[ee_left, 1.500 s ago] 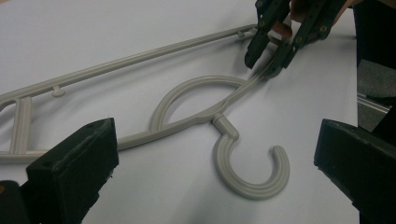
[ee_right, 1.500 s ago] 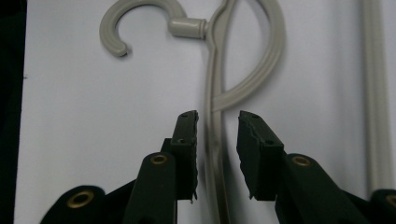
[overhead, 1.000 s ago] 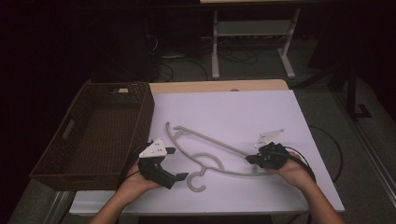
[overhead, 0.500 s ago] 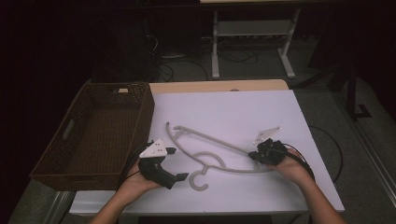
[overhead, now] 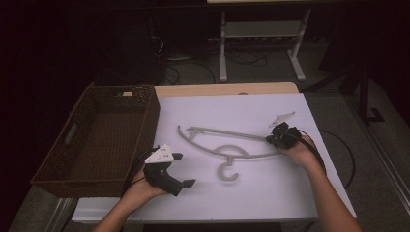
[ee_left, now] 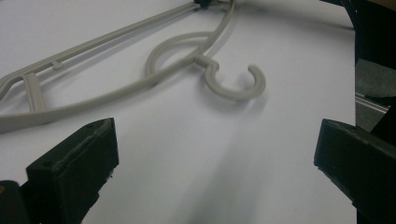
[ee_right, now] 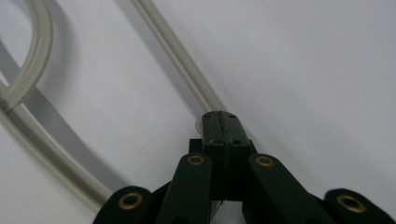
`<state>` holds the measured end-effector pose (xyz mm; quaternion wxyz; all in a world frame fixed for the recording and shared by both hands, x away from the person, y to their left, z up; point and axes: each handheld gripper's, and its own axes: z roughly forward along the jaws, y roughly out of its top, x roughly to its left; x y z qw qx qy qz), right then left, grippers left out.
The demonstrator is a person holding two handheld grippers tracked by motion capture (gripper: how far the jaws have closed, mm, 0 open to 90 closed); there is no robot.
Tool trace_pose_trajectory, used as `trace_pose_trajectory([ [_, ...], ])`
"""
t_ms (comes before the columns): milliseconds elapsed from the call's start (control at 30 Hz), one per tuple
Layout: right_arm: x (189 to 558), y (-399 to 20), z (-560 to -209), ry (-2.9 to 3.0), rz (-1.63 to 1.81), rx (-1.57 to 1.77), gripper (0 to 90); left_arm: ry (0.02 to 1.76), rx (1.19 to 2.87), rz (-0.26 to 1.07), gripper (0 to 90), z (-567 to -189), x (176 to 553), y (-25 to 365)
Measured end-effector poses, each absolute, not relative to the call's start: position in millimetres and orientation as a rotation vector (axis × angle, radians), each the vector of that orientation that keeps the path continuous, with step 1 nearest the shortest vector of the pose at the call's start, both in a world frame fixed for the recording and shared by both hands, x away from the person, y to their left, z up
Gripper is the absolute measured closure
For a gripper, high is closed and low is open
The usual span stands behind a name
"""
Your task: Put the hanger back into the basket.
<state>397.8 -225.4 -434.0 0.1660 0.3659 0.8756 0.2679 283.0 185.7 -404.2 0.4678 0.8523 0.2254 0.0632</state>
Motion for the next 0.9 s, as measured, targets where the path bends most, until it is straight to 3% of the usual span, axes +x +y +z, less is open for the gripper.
trace_pose_trajectory([
  [233,394.6,-218.8,-421.7,2.478,0.915,1.045,89.3,0.561,2.086,0.150,0.0,-404.2,283.9,186.8],
  [367,391.4,-196.3,-416.8,2.525,1.028,0.999,84.1,0.558,2.084,0.155,0.0,-404.0,283.4,186.4],
  [667,393.9,-111.6,-416.6,2.666,1.217,0.811,74.5,0.560,2.081,0.147,0.0,-404.1,283.4,187.0],
  [900,397.8,-66.9,-428.9,2.739,1.208,0.741,72.4,0.558,2.083,0.144,0.0,-404.2,283.2,187.4],
])
